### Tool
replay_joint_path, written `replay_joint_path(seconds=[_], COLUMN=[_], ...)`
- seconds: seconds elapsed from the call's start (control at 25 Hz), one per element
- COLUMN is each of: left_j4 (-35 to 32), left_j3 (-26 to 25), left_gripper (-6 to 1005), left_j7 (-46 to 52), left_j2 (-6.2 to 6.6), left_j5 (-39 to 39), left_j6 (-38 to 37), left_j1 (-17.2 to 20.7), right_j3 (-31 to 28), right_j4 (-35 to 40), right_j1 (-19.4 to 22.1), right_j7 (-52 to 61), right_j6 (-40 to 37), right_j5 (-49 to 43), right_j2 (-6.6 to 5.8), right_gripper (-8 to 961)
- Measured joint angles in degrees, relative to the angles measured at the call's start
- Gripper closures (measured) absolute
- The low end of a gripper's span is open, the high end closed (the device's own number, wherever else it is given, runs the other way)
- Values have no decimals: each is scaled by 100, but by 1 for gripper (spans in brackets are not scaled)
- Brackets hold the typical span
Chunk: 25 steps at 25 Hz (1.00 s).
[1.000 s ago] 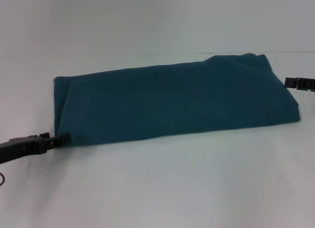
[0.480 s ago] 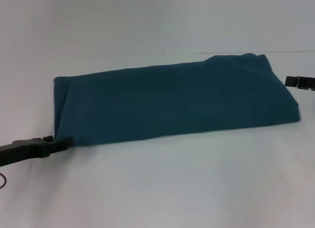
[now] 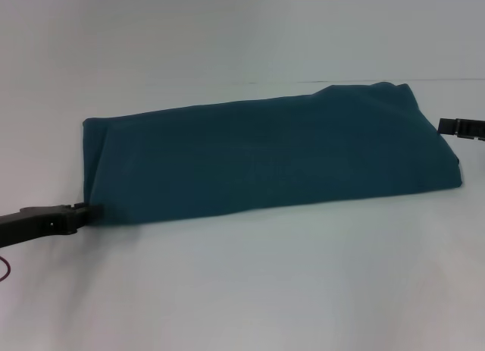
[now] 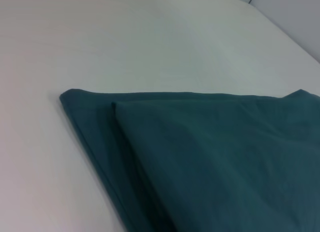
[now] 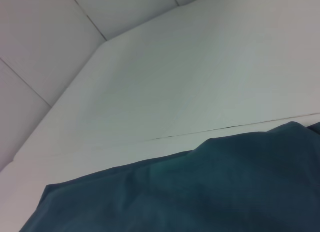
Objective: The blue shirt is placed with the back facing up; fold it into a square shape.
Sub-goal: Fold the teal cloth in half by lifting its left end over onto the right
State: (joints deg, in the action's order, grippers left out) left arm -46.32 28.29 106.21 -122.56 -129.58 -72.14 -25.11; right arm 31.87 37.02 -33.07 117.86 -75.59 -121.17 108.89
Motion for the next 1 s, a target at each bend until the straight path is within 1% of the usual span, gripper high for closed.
replay_joint_path(seconds=[0.16,0.44,0.6,0.76,1.0], left_j4=[3,0,1,-61,-165], left_j3=[23,26,18,-2,-10], left_gripper=[597,841,998,997,998], left_j7=[5,5,5,18,107], left_j2=[3,7,13,13,16], left_j5=[-101,-111,-111,-111,-111], left_j6=[0,2,13,23,59], left_j1=[-38,-63,-91,-92,-68], right_j3=[3,3,4,4,15], right_j4=[-17,8,11,13,-16], right_j1=[20,40,-2,-69,-135], right_j7=[17,86,213,360,404], right_j6=[37,71,233,496,1081], right_j5=[-10,-184,-521,-925,-1409], right_j2=[-14,-12,1,50,201], right_gripper=[299,299,300,300,300])
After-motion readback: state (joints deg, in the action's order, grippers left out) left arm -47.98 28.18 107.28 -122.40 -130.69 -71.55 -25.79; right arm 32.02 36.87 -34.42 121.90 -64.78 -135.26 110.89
